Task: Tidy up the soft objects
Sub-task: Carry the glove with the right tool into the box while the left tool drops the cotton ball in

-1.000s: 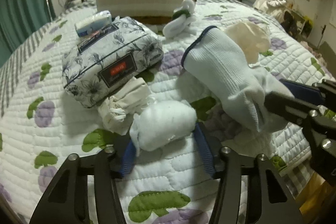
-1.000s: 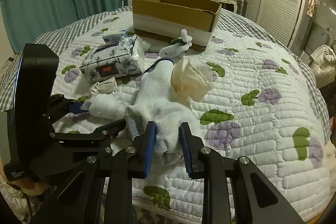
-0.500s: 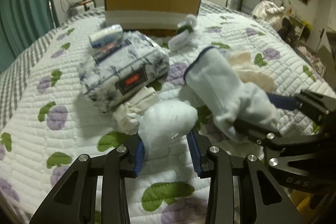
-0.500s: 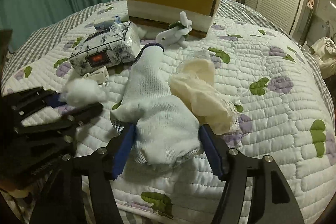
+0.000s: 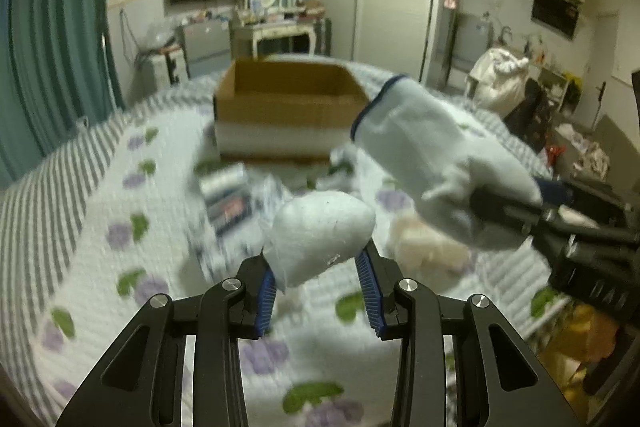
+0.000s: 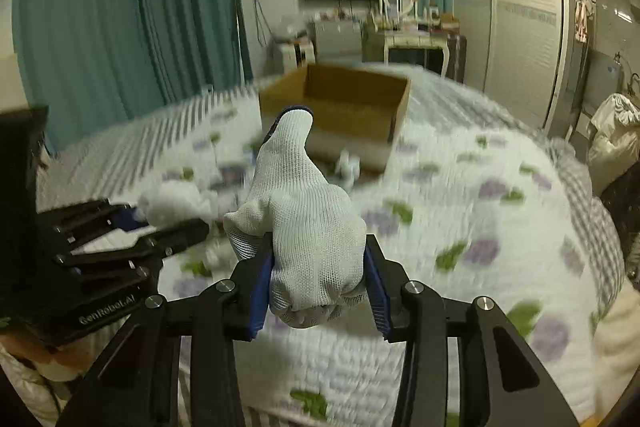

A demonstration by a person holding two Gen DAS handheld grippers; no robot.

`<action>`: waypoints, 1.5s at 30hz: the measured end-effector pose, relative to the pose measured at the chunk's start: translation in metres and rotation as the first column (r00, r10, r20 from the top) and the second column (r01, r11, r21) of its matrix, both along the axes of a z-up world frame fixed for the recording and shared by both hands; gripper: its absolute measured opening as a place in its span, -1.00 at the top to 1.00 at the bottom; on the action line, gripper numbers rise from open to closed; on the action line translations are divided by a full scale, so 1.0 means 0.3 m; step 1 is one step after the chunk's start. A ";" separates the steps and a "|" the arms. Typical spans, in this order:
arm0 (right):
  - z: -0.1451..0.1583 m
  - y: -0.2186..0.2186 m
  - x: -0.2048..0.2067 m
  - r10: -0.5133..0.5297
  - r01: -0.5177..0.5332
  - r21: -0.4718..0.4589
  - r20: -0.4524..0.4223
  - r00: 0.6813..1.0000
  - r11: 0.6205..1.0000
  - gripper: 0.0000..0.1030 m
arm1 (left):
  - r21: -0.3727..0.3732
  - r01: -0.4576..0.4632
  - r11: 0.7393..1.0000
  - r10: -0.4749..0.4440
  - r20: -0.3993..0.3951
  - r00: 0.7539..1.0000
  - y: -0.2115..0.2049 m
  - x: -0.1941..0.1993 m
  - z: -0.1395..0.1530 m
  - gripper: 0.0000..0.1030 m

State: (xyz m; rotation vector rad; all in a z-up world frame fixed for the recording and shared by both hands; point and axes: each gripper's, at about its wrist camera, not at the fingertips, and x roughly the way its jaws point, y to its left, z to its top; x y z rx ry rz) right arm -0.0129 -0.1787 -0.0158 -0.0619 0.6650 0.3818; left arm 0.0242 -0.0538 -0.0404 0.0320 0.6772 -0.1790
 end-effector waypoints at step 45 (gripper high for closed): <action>0.251 -0.006 0.803 -0.072 0.069 0.051 0.049 0.996 0.996 -0.50 | 0.151 -0.120 0.981 0.094 0.172 0.981 0.055 0.644 0.282 -0.51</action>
